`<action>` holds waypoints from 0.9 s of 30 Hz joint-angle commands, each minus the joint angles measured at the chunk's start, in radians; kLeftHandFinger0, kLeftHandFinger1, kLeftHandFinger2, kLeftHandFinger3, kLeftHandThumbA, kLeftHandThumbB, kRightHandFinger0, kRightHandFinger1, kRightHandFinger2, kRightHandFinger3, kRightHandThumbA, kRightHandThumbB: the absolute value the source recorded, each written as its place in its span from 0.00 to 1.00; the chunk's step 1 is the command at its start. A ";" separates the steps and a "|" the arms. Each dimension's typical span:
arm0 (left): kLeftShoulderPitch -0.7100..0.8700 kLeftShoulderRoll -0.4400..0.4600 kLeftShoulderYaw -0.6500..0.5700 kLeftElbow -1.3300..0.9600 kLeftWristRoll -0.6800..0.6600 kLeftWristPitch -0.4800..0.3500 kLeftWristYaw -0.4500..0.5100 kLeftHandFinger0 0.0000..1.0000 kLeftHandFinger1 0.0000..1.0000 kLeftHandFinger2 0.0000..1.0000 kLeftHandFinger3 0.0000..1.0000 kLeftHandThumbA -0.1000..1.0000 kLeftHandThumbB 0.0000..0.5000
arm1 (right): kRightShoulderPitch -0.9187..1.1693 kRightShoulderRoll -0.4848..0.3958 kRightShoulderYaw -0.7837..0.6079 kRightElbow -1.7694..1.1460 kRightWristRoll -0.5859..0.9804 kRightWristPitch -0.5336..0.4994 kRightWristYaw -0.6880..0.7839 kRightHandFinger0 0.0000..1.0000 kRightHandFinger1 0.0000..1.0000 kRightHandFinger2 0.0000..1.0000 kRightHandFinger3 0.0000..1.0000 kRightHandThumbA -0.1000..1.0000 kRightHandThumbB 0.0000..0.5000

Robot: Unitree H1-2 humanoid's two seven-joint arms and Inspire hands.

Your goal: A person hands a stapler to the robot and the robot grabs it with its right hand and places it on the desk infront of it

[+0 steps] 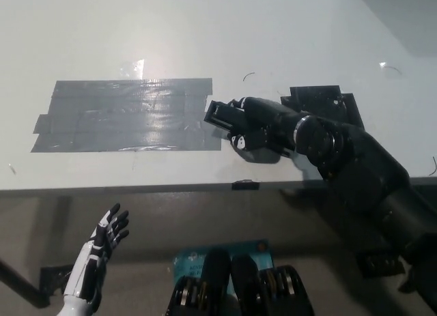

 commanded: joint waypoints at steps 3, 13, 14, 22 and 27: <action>-0.012 0.018 -0.006 -0.024 0.004 -0.018 -0.021 1.00 1.00 1.00 1.00 1.00 1.00 | -0.012 -0.010 0.007 0.046 -0.071 -0.068 -0.013 0.24 0.67 0.92 0.86 0.03 0.31; -0.023 0.021 -0.004 -0.025 0.004 -0.012 -0.021 1.00 1.00 1.00 1.00 1.00 1.00 | -0.023 -0.021 -0.009 0.016 -0.066 -0.048 0.071 0.48 0.58 0.70 1.00 0.40 0.70; -0.026 0.021 -0.004 -0.024 0.006 -0.015 -0.020 1.00 1.00 1.00 1.00 1.00 1.00 | -0.025 -0.028 -0.008 0.013 -0.061 -0.055 0.095 0.81 0.93 1.00 1.00 0.46 0.75; -0.030 0.025 -0.002 -0.025 0.005 -0.015 -0.021 1.00 1.00 1.00 1.00 1.00 1.00 | -0.036 -0.049 -0.010 0.007 -0.052 -0.050 0.185 1.00 1.00 1.00 1.00 0.61 1.00; -0.031 0.022 -0.001 -0.023 -0.001 -0.015 -0.023 1.00 1.00 1.00 1.00 1.00 1.00 | -0.041 -0.059 -0.013 -0.017 -0.051 -0.009 0.238 1.00 1.00 1.00 1.00 0.65 1.00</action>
